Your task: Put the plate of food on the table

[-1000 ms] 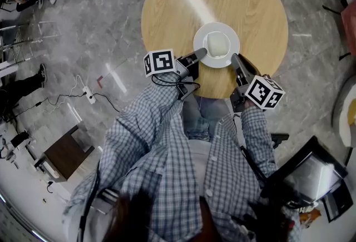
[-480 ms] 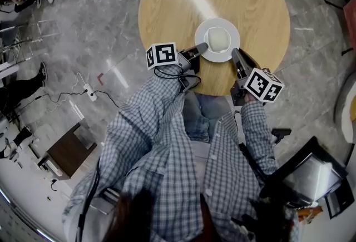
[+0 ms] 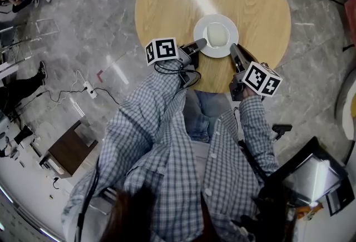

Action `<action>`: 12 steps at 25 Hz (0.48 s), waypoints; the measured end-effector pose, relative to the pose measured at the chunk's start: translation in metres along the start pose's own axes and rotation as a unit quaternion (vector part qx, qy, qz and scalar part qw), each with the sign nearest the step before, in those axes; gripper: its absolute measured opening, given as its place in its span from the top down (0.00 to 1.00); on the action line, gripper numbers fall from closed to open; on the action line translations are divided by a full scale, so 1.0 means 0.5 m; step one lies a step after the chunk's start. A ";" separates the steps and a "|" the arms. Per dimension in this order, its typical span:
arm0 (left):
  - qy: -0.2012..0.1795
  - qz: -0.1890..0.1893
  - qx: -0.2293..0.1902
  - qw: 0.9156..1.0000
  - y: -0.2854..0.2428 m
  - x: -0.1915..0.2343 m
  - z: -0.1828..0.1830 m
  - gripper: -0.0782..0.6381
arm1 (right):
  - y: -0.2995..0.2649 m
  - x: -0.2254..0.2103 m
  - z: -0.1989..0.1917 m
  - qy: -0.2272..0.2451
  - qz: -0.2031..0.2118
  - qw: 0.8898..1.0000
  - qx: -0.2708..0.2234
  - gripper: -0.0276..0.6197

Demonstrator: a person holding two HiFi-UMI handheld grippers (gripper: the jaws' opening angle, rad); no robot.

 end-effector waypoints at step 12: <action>-0.001 0.025 -0.001 1.000 -0.005 0.008 -0.002 0.85 | -0.013 -0.008 -0.003 0.003 -0.019 1.000 0.005 0.86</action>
Point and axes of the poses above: the fingertips, and each gripper's own axes: y backward along the fingers, x to its left, z out of its top, the point moved 9 cm from there along y, backward along the fingers, and after that the axes turned 8 degrees about -y, right-handed, at the moved point
